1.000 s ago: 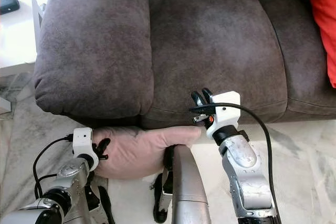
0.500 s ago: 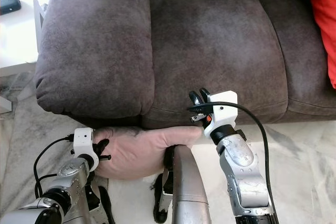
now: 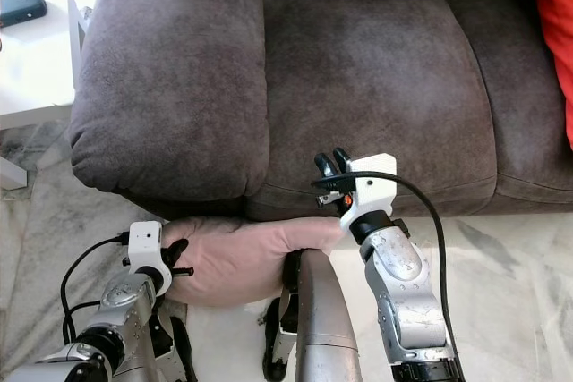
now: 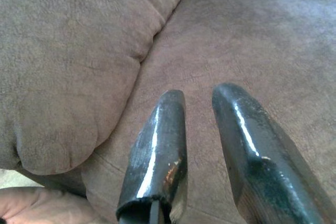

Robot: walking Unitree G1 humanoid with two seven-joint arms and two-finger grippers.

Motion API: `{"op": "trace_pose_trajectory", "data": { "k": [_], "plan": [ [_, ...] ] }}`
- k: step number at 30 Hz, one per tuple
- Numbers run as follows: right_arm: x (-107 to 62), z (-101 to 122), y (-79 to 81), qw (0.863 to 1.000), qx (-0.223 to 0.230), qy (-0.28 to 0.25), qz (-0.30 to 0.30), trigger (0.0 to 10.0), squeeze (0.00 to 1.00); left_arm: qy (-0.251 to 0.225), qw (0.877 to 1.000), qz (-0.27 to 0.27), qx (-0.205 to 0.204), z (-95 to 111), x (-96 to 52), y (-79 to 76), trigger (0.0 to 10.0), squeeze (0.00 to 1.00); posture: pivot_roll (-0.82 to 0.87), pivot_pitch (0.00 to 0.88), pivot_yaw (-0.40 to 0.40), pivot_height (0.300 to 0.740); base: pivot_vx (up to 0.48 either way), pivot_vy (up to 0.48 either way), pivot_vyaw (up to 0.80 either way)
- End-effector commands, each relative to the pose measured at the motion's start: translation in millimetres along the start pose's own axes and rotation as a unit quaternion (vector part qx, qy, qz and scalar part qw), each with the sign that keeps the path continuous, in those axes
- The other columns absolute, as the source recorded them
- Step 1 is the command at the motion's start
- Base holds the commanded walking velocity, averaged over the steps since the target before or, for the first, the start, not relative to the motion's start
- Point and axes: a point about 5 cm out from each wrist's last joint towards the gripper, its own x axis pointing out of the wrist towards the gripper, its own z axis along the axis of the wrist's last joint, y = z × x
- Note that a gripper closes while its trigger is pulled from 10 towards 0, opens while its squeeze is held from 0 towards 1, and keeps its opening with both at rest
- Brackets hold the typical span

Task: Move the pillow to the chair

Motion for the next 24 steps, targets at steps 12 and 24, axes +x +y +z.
{"op": "trace_pose_trajectory", "data": {
  "k": [12, 24],
  "plan": [
    [3.7, -12.6, 2.1, 1.000, 0.009, 0.008, -0.010, 10.0, 0.00, -0.025, 0.998, 0.048, 0.020, -2.8, -6.4, 10.5, 10.0, 0.00, -0.09, 0.291, -0.102, 0.557, 0.000, 0.000, 0.00],
    [10.9, -15.2, 1.2, 1.000, 0.011, 0.003, -0.015, 10.0, 0.00, -0.026, 0.998, 0.053, -0.005, -2.4, -6.4, 13.1, 10.0, 0.00, -0.07, 0.267, -0.076, 0.557, 0.000, 0.000, 0.00]
  ]
}}
